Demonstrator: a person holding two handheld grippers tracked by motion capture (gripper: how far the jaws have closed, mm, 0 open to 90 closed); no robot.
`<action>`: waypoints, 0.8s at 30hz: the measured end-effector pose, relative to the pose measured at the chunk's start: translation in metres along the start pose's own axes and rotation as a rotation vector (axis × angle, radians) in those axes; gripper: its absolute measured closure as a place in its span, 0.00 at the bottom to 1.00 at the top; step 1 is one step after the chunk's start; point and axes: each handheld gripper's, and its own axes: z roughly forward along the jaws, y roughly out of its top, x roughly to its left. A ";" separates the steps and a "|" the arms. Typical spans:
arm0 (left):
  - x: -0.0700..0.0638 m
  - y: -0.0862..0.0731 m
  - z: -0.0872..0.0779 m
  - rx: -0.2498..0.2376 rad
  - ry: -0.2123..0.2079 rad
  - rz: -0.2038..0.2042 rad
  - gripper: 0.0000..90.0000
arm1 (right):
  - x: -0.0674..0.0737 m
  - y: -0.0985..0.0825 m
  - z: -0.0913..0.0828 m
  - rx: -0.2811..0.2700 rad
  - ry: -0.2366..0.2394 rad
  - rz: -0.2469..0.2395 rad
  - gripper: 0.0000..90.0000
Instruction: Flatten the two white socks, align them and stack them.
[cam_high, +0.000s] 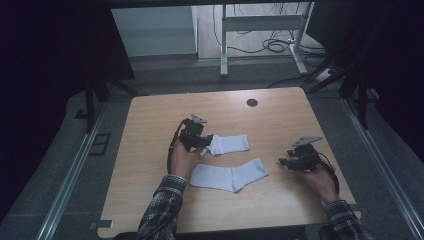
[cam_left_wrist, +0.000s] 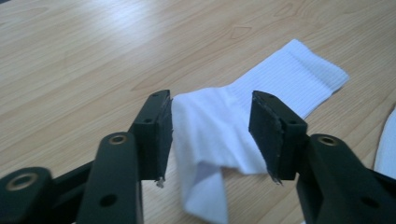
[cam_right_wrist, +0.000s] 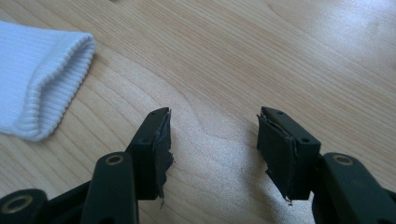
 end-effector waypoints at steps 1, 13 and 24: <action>0.003 -0.003 -0.001 0.000 0.002 -0.004 0.53 | 0.000 0.000 0.000 0.000 -0.001 -0.001 0.49; 0.034 -0.041 0.003 0.003 -0.037 -0.136 0.62 | 0.000 0.000 0.001 -0.006 0.000 0.002 0.49; 0.024 -0.057 0.018 0.033 -0.134 -0.149 0.60 | 0.001 0.000 0.001 -0.009 0.001 0.001 0.48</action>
